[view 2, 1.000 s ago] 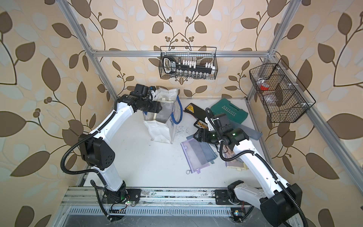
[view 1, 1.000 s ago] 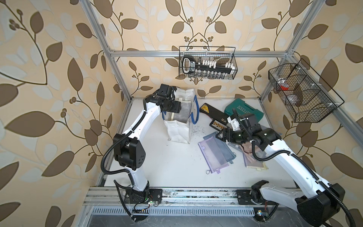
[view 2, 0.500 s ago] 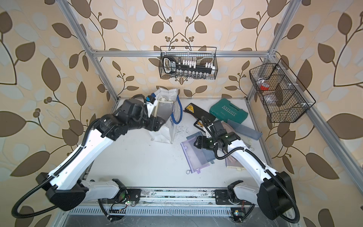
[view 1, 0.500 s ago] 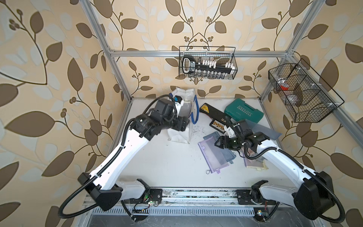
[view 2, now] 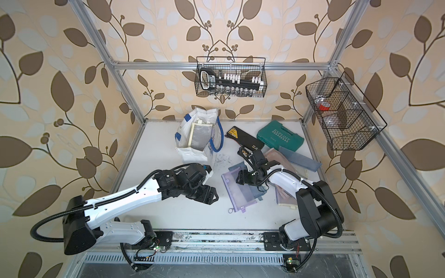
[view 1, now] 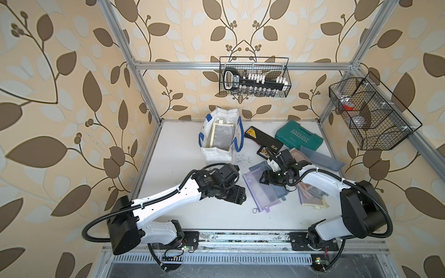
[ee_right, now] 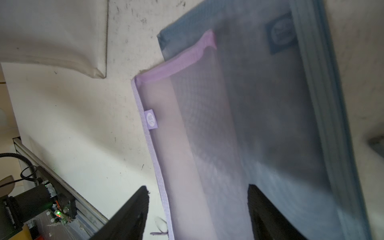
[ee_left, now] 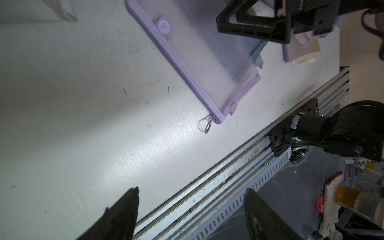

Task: Put the pencil pouch into the canvas bag
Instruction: Pick up the pencil pouch.

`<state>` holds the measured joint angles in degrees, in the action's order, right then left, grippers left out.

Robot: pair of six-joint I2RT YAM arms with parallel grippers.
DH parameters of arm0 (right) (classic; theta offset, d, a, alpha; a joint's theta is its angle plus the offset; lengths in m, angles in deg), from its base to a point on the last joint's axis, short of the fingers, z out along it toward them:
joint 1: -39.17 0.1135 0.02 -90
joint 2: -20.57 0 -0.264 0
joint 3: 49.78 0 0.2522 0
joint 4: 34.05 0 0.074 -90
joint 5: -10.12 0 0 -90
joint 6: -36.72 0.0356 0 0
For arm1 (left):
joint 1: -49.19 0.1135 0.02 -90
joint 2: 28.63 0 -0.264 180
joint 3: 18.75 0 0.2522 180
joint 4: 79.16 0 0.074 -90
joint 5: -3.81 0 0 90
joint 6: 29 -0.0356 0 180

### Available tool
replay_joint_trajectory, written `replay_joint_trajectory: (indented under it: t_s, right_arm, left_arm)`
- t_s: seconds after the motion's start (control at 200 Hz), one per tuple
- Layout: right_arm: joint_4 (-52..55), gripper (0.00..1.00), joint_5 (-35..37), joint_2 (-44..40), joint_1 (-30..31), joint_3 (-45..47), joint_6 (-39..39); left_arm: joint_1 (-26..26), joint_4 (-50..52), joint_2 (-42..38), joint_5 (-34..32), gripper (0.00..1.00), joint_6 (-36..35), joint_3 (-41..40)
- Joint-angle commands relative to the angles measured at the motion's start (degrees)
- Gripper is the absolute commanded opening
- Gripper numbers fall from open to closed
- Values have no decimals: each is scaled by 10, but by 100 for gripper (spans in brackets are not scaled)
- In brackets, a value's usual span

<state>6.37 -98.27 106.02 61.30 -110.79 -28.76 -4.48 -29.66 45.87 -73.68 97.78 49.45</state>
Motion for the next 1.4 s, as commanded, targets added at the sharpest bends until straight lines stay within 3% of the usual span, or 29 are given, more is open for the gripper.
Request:
replay_joint_trajectory:
  t_s: [0.0,0.45,0.58,0.77,0.91,0.975,1.09,1.27,1.395]
  right_arm:
    - [-28,72,-2,8,1,17,-5]
    - [-79,49,-46,-20,6,76,19]
    - [-101,39,-70,-41,9,94,29]
    - [-122,14,-100,-66,9,110,39]
    - [-115,0,-102,-90,8,110,41]
    - [-98,0,-99,-105,8,104,40]
    - [-60,0,-97,-148,9,78,34]
    - [4,0,-100,-223,9,7,30]
    - [20,0,-119,-256,8,-52,34]
  left_arm:
    - [-2,-129,47,30,80,64,-13]
    - [-1,-248,287,60,73,96,45]
    - [-1,-265,289,64,64,95,42]
    - [-1,-287,273,69,50,89,34]
    - [-1,-270,239,60,49,72,24]
    - [-1,-247,218,55,49,61,24]
    - [-1,-204,161,48,58,44,18]
    - [-1,-153,20,31,88,0,-1]
    - [5,-106,-57,3,95,-18,14]
